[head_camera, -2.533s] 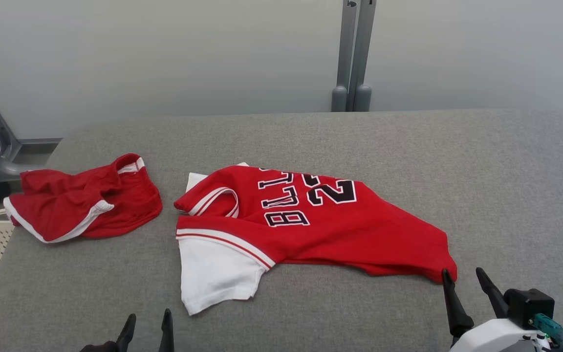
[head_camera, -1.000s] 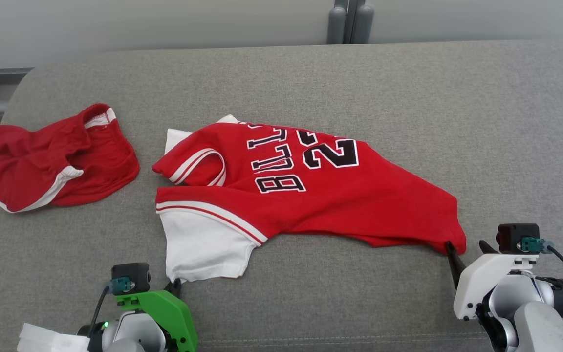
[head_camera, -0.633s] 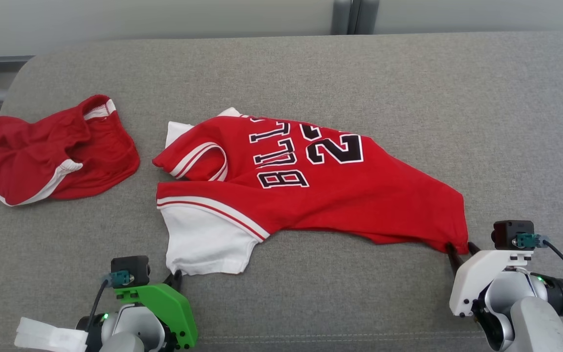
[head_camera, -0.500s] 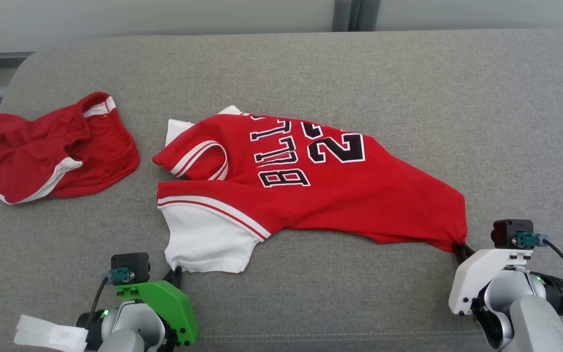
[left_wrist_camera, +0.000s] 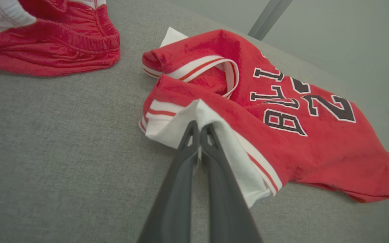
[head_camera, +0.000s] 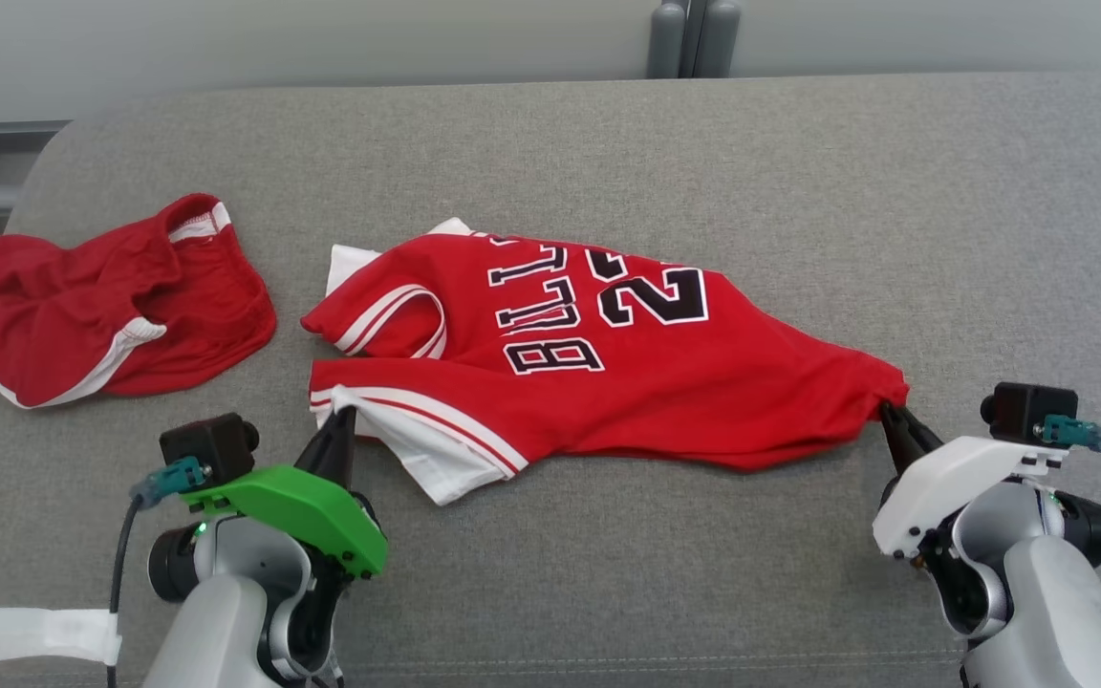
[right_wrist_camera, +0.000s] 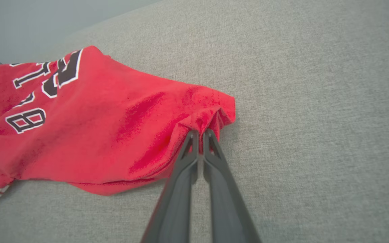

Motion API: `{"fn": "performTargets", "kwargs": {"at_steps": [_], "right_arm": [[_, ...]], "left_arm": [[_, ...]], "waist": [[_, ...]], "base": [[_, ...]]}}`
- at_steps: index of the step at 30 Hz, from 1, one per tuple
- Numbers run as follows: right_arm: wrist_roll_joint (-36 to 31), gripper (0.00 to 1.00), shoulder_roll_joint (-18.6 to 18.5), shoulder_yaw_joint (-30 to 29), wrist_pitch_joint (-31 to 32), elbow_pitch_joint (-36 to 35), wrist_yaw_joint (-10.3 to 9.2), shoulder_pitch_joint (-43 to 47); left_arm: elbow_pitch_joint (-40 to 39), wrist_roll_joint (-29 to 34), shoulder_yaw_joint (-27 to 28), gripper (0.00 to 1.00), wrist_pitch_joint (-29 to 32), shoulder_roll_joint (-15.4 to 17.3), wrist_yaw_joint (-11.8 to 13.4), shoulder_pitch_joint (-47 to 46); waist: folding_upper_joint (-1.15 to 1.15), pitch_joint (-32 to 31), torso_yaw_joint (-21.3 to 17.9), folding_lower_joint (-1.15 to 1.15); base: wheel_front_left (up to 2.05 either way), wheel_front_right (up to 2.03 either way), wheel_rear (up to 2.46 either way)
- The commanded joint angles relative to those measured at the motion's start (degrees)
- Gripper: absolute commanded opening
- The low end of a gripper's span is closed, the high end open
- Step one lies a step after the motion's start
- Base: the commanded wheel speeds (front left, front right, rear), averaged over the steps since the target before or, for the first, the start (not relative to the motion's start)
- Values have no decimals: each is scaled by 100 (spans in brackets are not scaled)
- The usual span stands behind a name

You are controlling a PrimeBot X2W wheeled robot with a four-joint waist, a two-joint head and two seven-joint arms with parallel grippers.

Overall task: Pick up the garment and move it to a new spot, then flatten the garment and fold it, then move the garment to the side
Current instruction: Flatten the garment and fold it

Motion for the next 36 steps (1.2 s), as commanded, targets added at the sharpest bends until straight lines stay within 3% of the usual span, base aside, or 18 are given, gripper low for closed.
{"fn": "performTargets", "kwargs": {"at_steps": [1,9,18,27,36], "right_arm": [[147,0,-20,13,-39,-122,-2,-118],[461,0,-18,113,353,-726,-2,-842],[759,0,-193,933,1085,-503,-2,-2636],[694,0,-551,1313,726,233,-1,-4450],[430,0,-503,1413,75,1007,-1,-6238]], "left_arm": [[-142,-97,60,0,-23,-20,-48,-153],[-791,-390,332,0,206,60,-28,-1005],[-514,-339,574,0,465,422,-122,-3281],[-65,-267,421,0,577,525,-509,-5575],[558,-154,550,0,42,550,-593,-7525]], "waist": [[0,-66,-17,0],[0,-78,-112,0],[0,657,-418,0],[0,1977,-555,0],[0,2746,-694,0]], "base": [[0,0,0],[0,0,0],[0,0,0],[0,0,0],[0,0,0]]}}
